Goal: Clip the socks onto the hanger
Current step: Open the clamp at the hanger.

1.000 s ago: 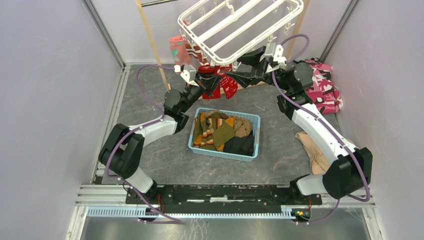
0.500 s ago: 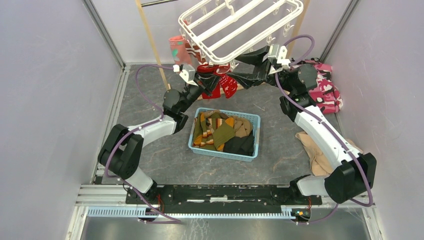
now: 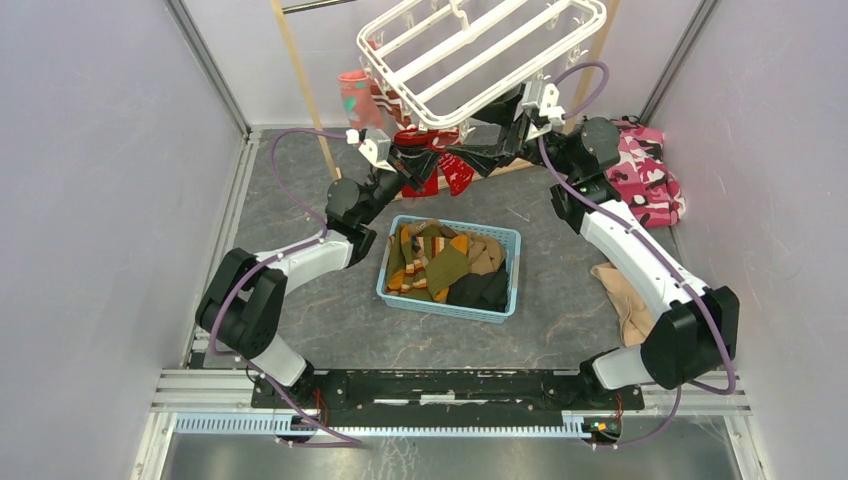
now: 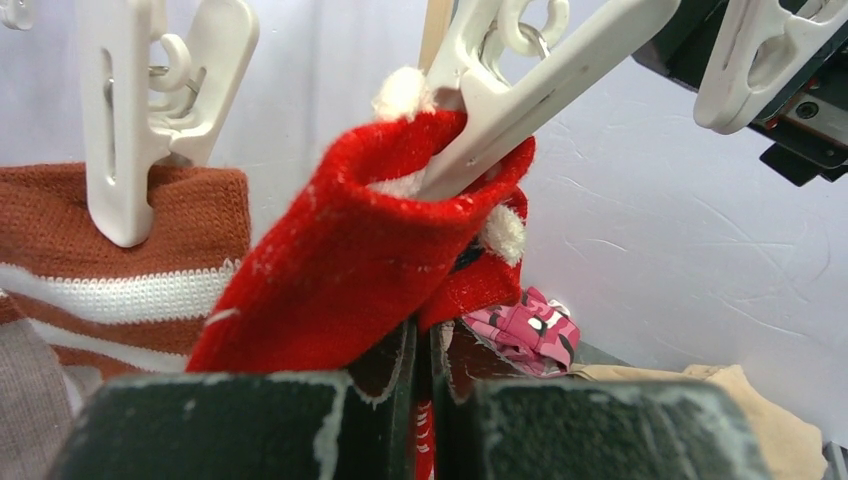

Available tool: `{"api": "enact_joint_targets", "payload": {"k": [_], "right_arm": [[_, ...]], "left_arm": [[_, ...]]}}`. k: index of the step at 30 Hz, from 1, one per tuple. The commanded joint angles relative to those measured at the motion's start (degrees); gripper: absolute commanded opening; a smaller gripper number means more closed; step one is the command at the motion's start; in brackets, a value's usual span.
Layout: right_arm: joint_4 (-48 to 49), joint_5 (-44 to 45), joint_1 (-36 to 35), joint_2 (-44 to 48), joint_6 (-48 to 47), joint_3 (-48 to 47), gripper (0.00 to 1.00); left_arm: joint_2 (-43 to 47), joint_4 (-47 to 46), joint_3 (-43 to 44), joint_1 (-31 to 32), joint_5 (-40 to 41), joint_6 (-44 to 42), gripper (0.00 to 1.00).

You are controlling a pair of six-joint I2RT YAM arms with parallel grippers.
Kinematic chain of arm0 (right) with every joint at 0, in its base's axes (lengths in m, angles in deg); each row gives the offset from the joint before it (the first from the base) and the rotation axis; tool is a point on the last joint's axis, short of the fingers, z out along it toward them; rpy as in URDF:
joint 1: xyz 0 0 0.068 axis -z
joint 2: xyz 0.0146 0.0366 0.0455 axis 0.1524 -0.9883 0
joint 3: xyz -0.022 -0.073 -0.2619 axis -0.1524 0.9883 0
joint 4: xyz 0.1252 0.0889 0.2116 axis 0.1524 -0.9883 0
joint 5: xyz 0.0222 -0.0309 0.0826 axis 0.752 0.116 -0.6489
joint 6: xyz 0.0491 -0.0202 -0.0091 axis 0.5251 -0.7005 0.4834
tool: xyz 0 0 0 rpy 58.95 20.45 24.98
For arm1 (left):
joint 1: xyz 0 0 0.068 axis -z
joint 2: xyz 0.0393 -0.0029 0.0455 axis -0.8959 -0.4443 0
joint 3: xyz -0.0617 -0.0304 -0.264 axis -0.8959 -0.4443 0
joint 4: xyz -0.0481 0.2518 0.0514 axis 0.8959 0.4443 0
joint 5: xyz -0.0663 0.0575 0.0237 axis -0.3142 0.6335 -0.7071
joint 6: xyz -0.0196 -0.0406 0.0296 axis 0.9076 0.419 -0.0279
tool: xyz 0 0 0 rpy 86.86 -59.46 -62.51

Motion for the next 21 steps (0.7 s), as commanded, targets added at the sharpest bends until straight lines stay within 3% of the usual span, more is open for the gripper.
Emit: {"api": "enact_joint_targets", "payload": {"k": [1,8,21], "right_arm": [[3.0,-1.2,-0.3,-0.7,2.2,-2.8,0.74],[5.4,-2.1,-0.4,-2.1,4.5,-3.7,0.73],[12.2,-1.8,-0.5,-4.7,10.7,-4.0,0.83]], "left_arm": [[2.3,-1.6,0.7,-0.3,-1.2,0.8,0.02],[2.1,-1.5,0.9,-0.3,-1.3,0.7,0.02],[2.1,-1.1,1.1,-0.3,-1.4,0.7,0.02]]}}
